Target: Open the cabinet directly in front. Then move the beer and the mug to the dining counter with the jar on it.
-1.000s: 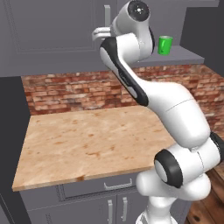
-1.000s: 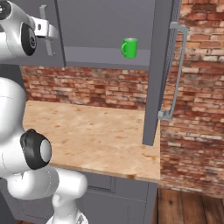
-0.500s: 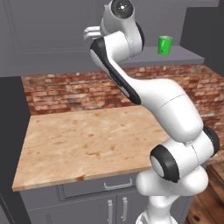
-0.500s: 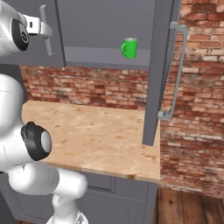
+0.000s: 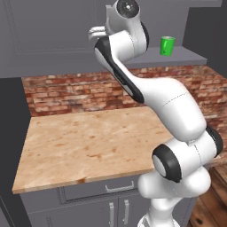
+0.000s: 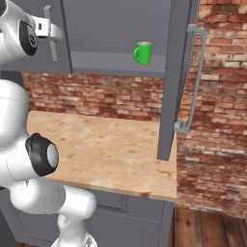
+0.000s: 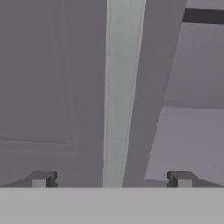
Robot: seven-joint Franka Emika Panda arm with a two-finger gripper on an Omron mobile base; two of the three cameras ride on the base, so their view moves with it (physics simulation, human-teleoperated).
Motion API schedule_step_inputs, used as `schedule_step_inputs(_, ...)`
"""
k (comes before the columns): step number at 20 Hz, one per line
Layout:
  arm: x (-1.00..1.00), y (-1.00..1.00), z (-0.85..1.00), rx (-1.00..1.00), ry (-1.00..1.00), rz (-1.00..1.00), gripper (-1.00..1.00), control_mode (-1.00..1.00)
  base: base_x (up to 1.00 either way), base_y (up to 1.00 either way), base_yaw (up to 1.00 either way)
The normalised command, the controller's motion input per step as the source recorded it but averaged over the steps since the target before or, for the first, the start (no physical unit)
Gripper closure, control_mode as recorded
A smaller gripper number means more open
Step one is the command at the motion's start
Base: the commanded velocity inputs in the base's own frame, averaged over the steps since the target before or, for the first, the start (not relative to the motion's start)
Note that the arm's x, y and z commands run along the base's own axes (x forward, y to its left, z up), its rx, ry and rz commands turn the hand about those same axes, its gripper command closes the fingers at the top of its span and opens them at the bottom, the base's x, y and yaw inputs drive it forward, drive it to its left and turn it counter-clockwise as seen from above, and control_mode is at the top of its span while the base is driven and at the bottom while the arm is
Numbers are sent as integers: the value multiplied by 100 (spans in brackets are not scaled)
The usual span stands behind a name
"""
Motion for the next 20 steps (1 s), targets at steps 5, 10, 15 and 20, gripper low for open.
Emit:
schedule_step_inputs(5, 35, 1, -7, -1, 0, -2, -100, -100, 0, 0, 0)
schedule_step_inputs(10, 54, 18, -16, 0, -1, -11, -100, -100, 0, 0, 0)
schedule_step_inputs(15, 50, 14, -30, 0, -5, -10, -100, -100, 0, 0, 0)
schedule_step_inputs(20, 27, 5, -21, 0, -3, -5, 100, -100, 0, 0, 0)
